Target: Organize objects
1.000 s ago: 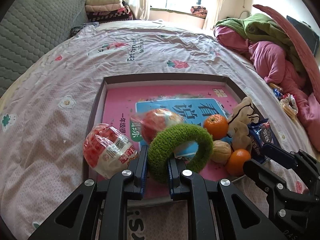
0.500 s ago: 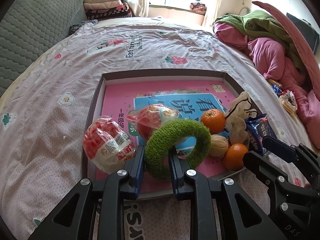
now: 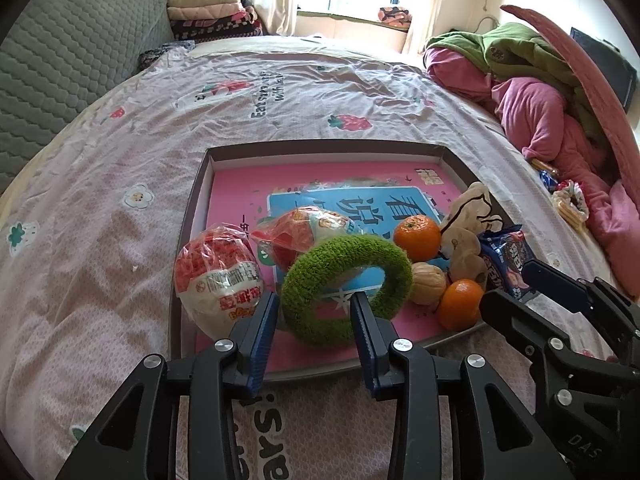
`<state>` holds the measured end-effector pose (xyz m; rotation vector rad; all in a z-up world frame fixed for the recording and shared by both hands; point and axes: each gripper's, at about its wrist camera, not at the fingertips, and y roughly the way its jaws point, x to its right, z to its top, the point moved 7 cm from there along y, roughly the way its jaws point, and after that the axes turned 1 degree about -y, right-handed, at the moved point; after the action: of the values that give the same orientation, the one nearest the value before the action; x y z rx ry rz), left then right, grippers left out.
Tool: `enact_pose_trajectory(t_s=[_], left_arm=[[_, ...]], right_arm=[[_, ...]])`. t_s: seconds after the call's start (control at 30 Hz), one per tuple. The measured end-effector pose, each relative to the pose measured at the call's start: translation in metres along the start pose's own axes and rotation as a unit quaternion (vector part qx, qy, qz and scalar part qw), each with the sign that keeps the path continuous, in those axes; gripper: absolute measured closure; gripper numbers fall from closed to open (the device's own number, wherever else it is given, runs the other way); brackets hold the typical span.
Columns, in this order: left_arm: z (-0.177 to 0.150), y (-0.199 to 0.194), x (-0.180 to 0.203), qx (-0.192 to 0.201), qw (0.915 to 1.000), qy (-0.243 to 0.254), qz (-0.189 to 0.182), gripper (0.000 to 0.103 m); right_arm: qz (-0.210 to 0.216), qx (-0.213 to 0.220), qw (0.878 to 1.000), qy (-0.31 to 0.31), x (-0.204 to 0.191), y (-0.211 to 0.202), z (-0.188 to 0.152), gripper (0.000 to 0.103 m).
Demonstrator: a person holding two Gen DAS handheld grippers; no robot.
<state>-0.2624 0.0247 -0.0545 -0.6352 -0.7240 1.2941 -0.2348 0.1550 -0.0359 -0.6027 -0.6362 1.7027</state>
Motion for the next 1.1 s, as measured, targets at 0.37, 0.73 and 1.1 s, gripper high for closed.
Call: enact_pose_trajectory(t_s=[0.37, 0.73, 1.1], left_arm=[[0.005, -0.024, 0.002, 0.020, 0.9998, -0.001, -0.005, 0.058], [0.011, -0.060, 0.011, 0.050, 0.9987, 0.004, -0.006, 0.047], [0.017, -0.092, 0.012, 0.081, 0.9966, 0.007, 0.012, 0.040]], right_arm=[[-0.003, 0.009, 1.000, -0.001, 0.000, -0.008, 0.003, 0.046], [-0.006, 0.032, 0.999, -0.011, -0.005, -0.029, 0.016, 0.044], [-0.011, 0.059, 0.998, -0.017, -0.007, -0.054, 0.028, 0.041]])
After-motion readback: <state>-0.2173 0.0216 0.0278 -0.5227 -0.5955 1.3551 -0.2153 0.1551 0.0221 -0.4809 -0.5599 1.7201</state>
